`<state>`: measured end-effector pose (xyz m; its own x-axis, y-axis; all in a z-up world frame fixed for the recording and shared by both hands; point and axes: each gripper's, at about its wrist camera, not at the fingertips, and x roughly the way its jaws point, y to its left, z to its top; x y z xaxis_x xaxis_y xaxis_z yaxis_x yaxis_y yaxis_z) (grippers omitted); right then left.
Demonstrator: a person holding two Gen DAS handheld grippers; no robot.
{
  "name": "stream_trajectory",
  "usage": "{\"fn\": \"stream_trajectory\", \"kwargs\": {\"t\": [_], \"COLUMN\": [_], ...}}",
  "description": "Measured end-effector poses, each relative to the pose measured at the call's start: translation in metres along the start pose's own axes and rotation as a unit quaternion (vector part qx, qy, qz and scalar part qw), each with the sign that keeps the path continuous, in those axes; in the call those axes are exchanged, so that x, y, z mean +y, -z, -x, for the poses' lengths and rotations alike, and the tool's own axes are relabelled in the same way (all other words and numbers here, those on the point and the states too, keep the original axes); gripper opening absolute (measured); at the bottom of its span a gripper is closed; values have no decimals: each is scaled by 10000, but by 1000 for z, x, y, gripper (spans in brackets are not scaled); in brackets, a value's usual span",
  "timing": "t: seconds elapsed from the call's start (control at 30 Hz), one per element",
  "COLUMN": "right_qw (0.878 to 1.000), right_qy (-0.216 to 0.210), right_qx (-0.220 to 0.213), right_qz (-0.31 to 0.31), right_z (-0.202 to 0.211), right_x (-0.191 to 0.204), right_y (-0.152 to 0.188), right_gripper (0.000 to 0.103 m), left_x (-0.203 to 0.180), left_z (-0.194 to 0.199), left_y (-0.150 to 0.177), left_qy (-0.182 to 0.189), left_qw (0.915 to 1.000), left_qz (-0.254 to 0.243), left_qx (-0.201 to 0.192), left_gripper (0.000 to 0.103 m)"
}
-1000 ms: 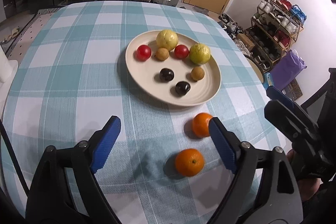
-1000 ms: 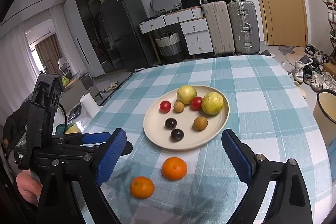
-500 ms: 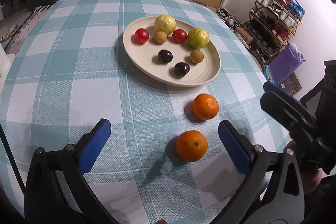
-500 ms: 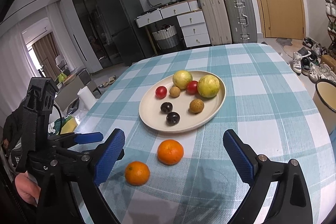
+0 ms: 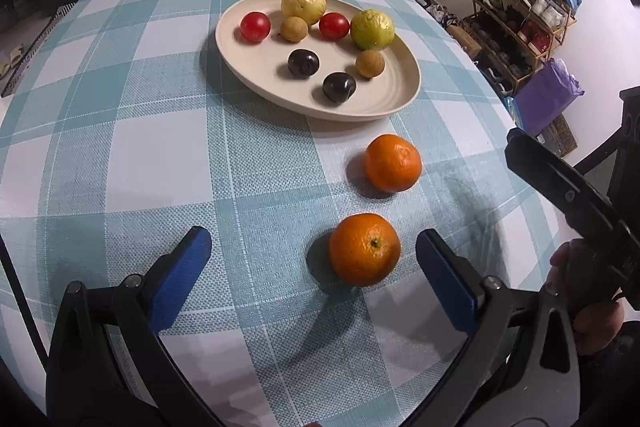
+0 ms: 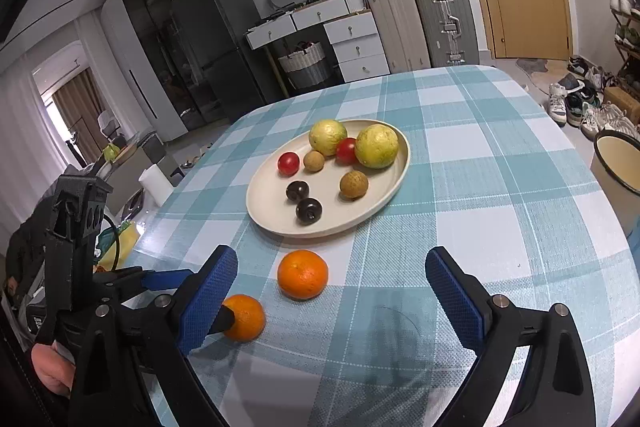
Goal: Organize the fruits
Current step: 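Lift both open grippers away from the plate toward the oranges, then lower the left gripper onto an orange and close it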
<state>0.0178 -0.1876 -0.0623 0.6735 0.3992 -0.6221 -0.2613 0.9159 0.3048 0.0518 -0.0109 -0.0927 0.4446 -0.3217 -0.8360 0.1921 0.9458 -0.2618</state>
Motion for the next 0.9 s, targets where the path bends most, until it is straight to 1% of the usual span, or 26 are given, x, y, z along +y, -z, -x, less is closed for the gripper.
{"fn": "stream_trajectory", "kwargs": {"t": [0.13, 0.27, 0.33, 0.4, 0.53, 0.67, 0.73, 0.77, 0.9], "right_qw": [10000, 10000, 9999, 9999, 9998, 9997, 9997, 9997, 9996], "right_qy": [5, -2, -3, -6, -6, 3, 2, 4, 10], "right_qx": [52, 77, 92, 100, 139, 160, 164, 165, 198], "right_qz": [-18, -50, -64, -77, -119, -167, -181, -184, -208], "right_z": [-2, -3, -4, -5, -6, -6, -5, -5, -6], "right_x": [-2, -4, -5, -6, -8, -11, -11, -12, -13], "right_y": [1, 3, 3, 4, 7, 9, 9, 9, 10], "right_gripper": [97, 97, 97, 97, 97, 97, 97, 97, 97], "left_x": [-9, -15, -16, -17, -20, -22, -22, -22, -21], "left_z": [-2, -5, -7, -9, -13, -12, -13, -13, -13], "left_y": [1, 2, 3, 4, 6, 7, 7, 7, 8], "left_qy": [-94, -7, 13, 56, 203, 341, 407, 458, 604], "left_qw": [9997, 9995, 9995, 9993, 9988, 9982, 9979, 9975, 9967], "left_qz": [-227, -309, -319, -356, -408, -458, -470, -505, -503], "left_qx": [4, 44, 63, 94, 181, 181, 189, 200, 205], "left_gripper": [101, 100, 95, 81, 74, 53, 47, 36, 36]}}
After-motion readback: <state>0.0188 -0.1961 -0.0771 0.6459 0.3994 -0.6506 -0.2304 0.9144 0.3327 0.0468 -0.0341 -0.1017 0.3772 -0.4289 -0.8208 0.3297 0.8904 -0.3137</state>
